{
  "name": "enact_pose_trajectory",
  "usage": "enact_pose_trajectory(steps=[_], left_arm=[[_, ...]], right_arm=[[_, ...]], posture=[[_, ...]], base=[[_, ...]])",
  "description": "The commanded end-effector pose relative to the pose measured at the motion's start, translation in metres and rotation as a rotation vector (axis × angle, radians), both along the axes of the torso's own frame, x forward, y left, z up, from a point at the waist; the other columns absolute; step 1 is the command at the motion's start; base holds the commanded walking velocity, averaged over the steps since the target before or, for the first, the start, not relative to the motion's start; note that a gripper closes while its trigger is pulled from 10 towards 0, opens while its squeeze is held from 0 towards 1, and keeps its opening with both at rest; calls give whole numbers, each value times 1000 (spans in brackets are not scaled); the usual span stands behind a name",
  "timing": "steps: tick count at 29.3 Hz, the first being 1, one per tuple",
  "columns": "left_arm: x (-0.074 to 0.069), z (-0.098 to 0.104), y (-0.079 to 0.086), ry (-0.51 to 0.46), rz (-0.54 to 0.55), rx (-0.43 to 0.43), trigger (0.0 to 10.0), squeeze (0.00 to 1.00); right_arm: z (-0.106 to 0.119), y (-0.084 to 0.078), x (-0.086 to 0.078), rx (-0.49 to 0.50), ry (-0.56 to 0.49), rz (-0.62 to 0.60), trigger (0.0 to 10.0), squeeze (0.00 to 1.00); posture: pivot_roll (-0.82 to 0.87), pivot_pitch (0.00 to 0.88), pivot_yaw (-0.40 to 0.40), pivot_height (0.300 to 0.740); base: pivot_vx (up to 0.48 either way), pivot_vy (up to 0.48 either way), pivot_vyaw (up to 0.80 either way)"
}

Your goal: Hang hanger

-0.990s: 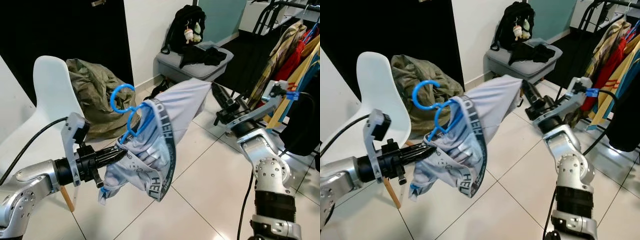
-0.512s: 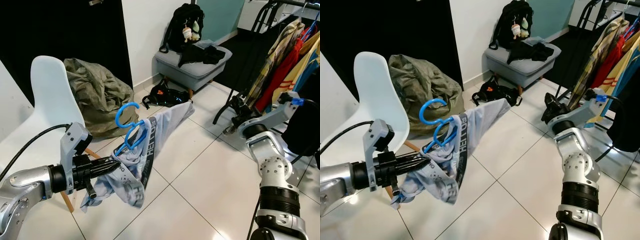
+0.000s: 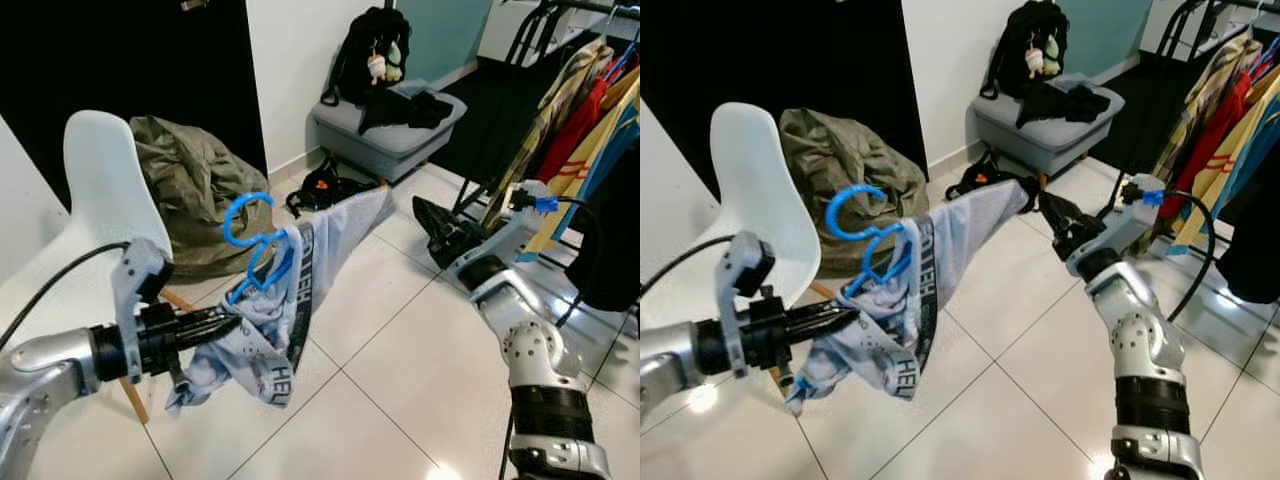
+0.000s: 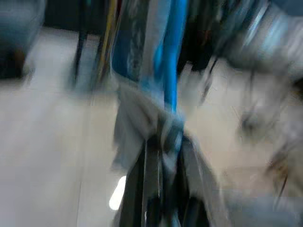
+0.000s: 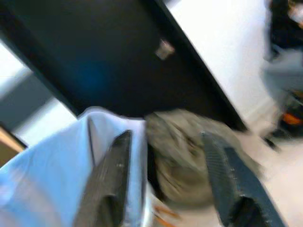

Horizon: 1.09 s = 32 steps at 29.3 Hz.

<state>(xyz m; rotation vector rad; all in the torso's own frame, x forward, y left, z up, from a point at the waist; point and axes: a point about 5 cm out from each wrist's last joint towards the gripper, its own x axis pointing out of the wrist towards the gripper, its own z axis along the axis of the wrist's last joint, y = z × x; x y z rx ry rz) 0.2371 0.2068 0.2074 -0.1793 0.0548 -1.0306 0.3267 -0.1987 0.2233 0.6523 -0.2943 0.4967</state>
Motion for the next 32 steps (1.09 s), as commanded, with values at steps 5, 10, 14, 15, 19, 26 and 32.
enact_pose_trajectory(steps=[5,10,14,15,19,26,32], left_arm=[[-13,10,-9,-7,-138,-197,9412,0],[-22,7,-14,17,-223,-245,10000,0],[-24,5,-14,27,-254,-239,10000,0],[-26,4,-15,31,-270,-241,10000,0],[-28,3,-14,48,-299,-236,10000,0],[-27,0,-11,75,-292,-226,10000,0],[-26,-1,-6,78,-266,-227,10000,0]], right_arm=[[11,13,-17,38,-115,178,10000,0],[16,25,-35,9,-192,352,10000,0],[18,29,-43,-20,-231,424,10000,0],[19,31,-46,-33,-247,451,10000,0],[22,33,-54,-52,-281,510,10000,0],[26,32,-60,-62,-311,530,10000,0],[27,26,-63,-55,-320,525,10000,0]], posture=[[-16,131,41,740],[-18,128,40,740],[-20,126,40,740],[-22,124,42,740],[-23,124,43,740],[-24,126,45,740],[-26,127,48,740]], base=[[0,0,0],[0,0,0],[0,0,0],[0,0,0],[0,0,0],[0,0,0],[0,0,0]])
